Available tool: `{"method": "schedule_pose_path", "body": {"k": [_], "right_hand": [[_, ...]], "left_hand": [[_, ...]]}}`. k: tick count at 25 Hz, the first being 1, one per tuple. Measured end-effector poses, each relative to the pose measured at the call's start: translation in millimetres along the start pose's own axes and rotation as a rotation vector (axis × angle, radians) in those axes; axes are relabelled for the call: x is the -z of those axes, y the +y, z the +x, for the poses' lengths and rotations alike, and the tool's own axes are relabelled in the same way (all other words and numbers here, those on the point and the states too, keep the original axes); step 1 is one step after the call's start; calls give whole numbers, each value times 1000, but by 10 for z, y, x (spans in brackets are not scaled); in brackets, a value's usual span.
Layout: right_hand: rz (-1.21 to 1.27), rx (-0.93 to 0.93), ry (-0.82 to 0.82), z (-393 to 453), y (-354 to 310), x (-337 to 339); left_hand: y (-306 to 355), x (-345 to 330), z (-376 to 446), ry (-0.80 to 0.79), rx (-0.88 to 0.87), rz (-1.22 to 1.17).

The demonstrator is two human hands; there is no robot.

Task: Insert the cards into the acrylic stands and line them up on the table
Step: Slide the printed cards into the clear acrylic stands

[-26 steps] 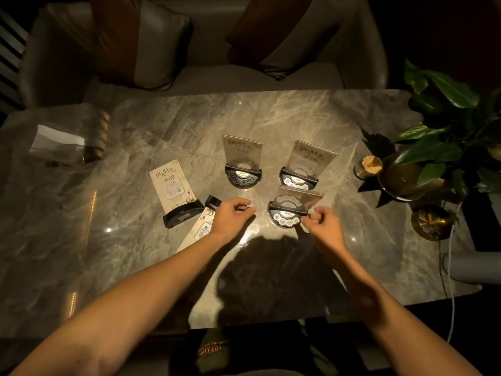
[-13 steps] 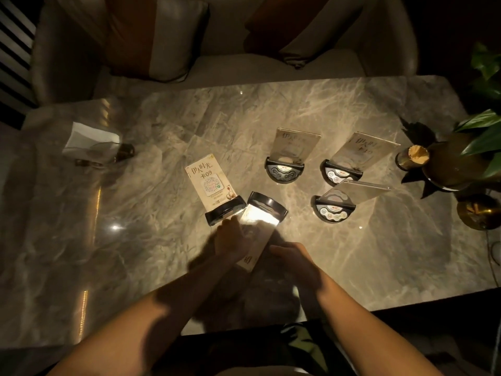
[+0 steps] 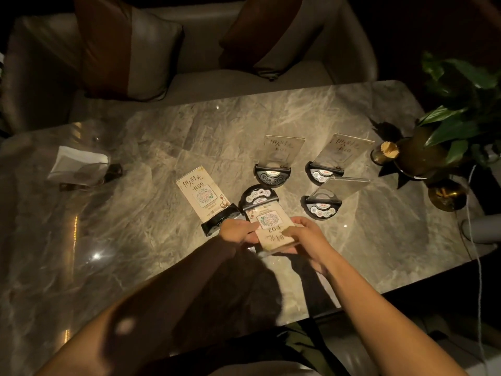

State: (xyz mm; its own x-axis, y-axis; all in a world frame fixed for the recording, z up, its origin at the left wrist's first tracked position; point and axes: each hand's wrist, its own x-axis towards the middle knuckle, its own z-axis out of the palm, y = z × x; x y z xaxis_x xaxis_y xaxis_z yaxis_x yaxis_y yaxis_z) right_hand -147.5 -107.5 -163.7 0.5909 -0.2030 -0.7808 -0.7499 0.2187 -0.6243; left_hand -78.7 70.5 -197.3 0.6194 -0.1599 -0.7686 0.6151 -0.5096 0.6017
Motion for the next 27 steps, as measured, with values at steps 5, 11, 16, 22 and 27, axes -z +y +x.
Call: {"method": "schedule_pose_path", "body": {"k": [5, 11, 16, 22, 27], "right_hand": [[-428, 245, 163, 52, -611, 14], [-1056, 572, 72, 56, -1142, -202], [-1211, 627, 56, 91, -1254, -393], [-1194, 713, 44, 142, -1225, -444], [-1232, 711, 51, 249, -1134, -364]], "left_hand": [[174, 10, -66, -68, -60, -62], [558, 105, -41, 61, -560, 4], [593, 231, 164, 179, -607, 112], [432, 357, 285, 244, -602, 117], [330, 445, 363, 140, -525, -27]]}}
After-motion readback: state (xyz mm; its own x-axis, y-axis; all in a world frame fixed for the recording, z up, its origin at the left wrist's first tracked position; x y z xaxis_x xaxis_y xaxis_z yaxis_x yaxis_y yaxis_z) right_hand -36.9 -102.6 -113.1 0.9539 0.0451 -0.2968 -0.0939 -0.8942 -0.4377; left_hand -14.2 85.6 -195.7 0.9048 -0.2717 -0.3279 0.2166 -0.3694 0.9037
